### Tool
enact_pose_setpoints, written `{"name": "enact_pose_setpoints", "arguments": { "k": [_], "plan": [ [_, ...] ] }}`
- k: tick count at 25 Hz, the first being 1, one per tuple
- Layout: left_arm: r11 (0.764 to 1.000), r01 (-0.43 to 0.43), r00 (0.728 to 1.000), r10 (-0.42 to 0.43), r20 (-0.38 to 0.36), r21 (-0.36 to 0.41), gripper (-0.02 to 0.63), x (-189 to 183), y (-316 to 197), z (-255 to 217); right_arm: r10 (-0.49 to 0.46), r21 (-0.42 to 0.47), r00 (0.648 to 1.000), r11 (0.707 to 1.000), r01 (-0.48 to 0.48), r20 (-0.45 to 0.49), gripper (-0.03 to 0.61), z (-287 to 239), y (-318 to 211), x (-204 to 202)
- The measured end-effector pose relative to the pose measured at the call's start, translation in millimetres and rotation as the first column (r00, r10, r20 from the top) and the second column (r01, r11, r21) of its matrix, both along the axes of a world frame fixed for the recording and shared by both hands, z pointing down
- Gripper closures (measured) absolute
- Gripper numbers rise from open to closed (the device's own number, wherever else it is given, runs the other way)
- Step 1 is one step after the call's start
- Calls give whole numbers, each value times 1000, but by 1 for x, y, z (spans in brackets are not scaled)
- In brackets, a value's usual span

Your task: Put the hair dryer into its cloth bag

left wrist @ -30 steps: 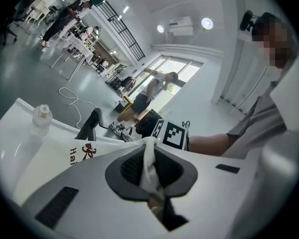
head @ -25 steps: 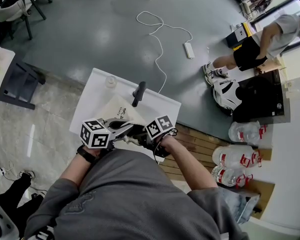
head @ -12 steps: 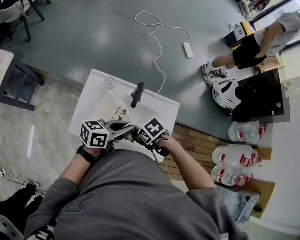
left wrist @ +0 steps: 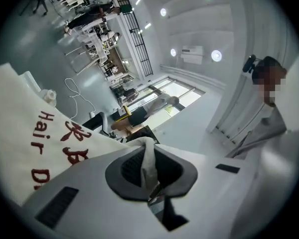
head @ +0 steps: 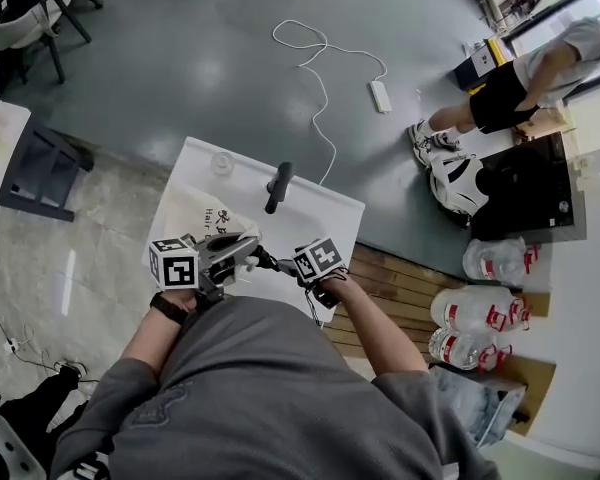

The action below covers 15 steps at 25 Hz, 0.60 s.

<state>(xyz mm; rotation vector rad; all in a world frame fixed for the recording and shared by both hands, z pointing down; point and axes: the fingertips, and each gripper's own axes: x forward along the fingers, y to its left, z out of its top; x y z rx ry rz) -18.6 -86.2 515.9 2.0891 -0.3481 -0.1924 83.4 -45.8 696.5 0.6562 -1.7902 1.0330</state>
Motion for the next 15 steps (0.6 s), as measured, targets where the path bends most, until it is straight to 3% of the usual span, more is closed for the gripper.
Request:
{"name": "enact_pose_setpoints", "arguments": {
  "k": [3, 6, 8, 13, 15],
  "plan": [
    [1000, -18, 998, 18, -54, 1, 598, 3, 2, -12, 78, 50, 989, 995, -85, 128, 327, -3, -5, 1],
    [998, -61, 995, 63, -84, 22, 598, 9, 4, -23, -86, 224, 976, 974, 40, 200, 345, -27, -10, -16],
    [995, -92, 991, 95, -91, 42, 598, 14, 7, -28, -158, 287, 962, 954, 90, 224, 345, -34, -11, -29],
    [995, -90, 990, 95, -101, 49, 598, 17, 7, -37, -163, 226, 945, 969, 99, 284, 345, -25, -4, -32],
    [996, -74, 990, 78, -116, 46, 598, 14, 5, -41, -263, 262, 948, 942, 212, 178, 344, -13, 8, -17]
  ]
}}
